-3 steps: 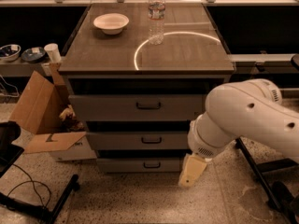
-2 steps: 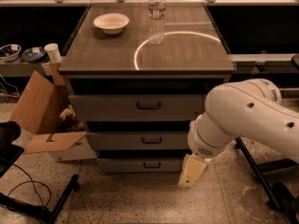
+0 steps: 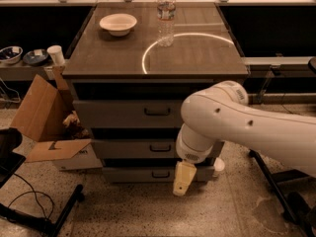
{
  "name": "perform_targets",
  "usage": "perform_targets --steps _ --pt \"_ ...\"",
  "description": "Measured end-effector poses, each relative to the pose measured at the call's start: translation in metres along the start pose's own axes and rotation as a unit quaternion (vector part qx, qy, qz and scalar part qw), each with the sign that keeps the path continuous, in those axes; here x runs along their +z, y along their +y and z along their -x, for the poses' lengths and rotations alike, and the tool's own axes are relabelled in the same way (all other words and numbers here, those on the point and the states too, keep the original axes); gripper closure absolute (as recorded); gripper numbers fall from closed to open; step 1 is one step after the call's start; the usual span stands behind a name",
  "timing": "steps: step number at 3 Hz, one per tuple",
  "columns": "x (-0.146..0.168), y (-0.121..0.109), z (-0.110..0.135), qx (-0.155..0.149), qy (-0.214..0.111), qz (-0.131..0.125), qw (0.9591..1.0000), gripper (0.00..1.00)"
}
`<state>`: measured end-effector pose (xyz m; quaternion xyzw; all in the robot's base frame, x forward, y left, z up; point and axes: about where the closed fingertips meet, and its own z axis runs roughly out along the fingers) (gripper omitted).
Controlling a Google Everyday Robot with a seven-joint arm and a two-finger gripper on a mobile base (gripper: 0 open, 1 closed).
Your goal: Open middle drawer
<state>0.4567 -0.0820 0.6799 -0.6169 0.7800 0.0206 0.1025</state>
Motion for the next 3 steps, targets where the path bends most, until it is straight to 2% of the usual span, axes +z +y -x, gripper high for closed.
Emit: perform_targets --steps 1,2,3 --pt "0.034 -0.007 0.011 -0.021 0.004 0.015 0.9997 0.00" --pt "0.071 -0.013 0.010 -0.025 0.012 0.028 0.9992 0.00" --pt "0.110 -0.021 -0.001 -0.027 0.037 0.028 0.9986 0.00"
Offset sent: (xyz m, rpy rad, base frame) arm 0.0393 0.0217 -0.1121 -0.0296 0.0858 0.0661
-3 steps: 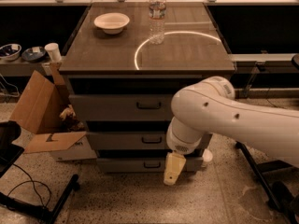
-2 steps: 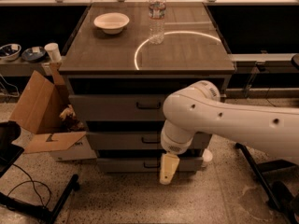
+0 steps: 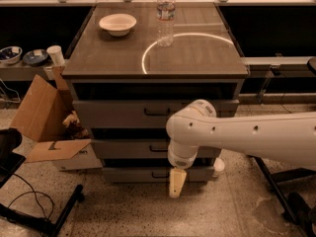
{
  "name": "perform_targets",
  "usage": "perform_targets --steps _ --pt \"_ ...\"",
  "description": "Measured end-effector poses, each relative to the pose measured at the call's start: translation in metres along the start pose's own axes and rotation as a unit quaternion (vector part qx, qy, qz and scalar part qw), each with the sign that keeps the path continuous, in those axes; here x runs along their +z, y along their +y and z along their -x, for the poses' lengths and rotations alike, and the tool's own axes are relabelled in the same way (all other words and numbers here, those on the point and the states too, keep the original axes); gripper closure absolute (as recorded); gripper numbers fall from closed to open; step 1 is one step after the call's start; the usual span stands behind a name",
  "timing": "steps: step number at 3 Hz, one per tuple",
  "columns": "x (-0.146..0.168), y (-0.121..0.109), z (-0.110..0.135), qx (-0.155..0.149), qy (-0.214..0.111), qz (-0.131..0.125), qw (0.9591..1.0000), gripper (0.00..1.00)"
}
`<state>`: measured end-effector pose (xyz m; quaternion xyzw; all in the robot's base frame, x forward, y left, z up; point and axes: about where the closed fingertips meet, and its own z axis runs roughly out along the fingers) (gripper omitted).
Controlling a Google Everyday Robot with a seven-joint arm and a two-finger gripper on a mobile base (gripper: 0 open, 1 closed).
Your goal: Open middle drawer
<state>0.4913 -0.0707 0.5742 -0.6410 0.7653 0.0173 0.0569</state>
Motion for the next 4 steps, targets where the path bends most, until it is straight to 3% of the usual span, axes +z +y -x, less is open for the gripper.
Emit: perform_targets --steps 1,3,4 --pt "0.054 -0.043 -0.032 0.025 0.027 -0.044 0.9984 0.00" --pt "0.074 -0.061 -0.036 0.030 0.025 -0.058 0.9976 0.00" --pt "0.086 -0.097 -0.044 0.023 0.038 -0.105 0.9935 0.00"
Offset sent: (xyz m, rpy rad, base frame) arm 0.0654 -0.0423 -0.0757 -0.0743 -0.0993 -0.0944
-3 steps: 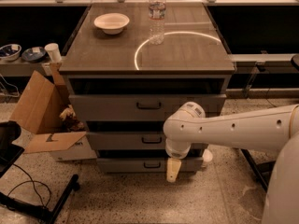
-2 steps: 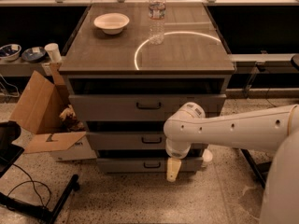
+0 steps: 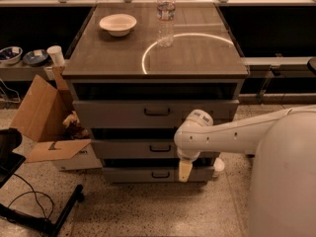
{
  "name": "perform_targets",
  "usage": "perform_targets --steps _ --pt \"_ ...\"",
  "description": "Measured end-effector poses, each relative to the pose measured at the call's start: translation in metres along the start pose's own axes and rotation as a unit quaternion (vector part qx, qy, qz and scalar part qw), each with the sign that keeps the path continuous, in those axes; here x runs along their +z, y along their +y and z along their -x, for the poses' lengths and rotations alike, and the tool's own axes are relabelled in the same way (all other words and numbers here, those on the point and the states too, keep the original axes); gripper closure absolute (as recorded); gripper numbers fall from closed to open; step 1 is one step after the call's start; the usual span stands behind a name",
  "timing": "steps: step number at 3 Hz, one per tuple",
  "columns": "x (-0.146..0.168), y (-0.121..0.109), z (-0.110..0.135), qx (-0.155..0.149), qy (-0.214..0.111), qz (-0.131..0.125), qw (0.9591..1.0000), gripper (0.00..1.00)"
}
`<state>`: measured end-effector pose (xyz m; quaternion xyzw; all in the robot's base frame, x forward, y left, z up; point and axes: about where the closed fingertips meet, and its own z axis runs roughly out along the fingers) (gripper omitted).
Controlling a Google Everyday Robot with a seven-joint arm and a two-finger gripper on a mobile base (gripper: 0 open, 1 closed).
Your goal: Open middle drawer
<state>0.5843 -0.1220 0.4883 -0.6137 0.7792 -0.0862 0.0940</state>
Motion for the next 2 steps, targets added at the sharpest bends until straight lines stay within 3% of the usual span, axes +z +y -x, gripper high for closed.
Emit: perform_targets --steps 1,2 --pt "0.017 -0.026 -0.002 -0.014 0.007 -0.031 0.9994 0.00" --pt "0.043 -0.046 -0.006 -0.017 0.001 -0.036 0.9992 0.00"
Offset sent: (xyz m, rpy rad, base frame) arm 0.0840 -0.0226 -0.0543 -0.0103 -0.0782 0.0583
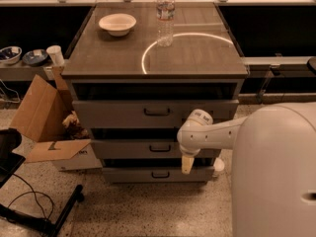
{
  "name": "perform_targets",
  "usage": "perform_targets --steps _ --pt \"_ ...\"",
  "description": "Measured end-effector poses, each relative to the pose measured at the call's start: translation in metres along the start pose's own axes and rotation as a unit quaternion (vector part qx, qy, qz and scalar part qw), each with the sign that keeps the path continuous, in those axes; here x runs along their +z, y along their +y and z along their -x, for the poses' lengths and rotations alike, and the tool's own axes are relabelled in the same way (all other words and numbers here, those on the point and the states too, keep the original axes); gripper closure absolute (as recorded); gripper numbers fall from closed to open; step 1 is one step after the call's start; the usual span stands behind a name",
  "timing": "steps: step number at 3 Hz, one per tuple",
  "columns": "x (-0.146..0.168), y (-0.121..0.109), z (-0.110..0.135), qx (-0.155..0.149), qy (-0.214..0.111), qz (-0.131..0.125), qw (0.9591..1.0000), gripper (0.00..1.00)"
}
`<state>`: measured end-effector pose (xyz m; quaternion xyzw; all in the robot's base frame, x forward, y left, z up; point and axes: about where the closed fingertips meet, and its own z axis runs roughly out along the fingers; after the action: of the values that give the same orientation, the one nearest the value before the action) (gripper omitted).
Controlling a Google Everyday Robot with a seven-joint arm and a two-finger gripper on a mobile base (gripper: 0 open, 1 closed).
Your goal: Open middle drawer
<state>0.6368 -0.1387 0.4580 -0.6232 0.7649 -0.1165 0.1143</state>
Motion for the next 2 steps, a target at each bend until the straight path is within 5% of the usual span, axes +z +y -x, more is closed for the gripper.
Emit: perform_targets --steps 1,2 --pt "0.026 -0.008 -0.004 0.000 -0.007 0.010 0.9999 0.00" --pt "0.046 -0.011 -0.008 -0.001 -0.010 0.022 0.9997 0.18"
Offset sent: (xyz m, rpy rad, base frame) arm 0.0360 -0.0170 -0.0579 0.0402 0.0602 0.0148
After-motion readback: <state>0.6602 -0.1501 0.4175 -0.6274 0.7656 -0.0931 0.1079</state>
